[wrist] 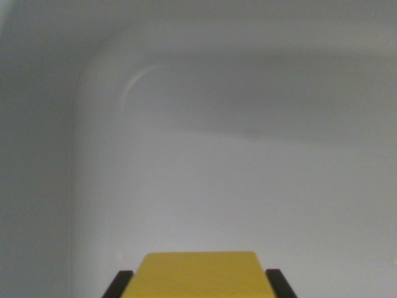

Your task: Pick yellow cube

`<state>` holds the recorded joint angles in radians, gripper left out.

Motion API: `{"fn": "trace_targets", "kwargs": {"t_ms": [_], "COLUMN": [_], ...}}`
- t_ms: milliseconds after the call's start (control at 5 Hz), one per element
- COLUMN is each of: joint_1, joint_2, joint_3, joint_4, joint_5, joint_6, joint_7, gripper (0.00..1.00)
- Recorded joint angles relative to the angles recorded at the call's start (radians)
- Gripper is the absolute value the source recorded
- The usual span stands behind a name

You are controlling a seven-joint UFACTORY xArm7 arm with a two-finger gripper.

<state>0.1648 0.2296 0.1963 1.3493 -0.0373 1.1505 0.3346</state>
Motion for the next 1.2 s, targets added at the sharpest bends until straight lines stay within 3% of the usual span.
{"fn": "trace_targets", "kwargs": {"t_ms": [200, 400, 600, 800, 1000, 1200], "joint_1": [-0.0013, -0.0013, -0.0026, -0.0026, -0.0038, -0.0038], "joint_2": [-0.017, -0.017, -0.033, -0.033, -0.048, -0.048], "joint_3": [0.002, 0.002, 0.003, 0.003, 0.005, 0.005], "joint_4": [0.03, 0.03, 0.06, 0.06, 0.088, 0.088], "joint_5": [0.0045, 0.0045, 0.0089, 0.0089, 0.013, 0.013], "joint_6": [0.047, 0.047, 0.093, 0.093, 0.135, 0.135], "joint_7": [-0.003, -0.003, -0.005, -0.005, -0.007, -0.007], "gripper": [1.0, 1.0, 1.0, 1.0, 1.0, 1.0]}}
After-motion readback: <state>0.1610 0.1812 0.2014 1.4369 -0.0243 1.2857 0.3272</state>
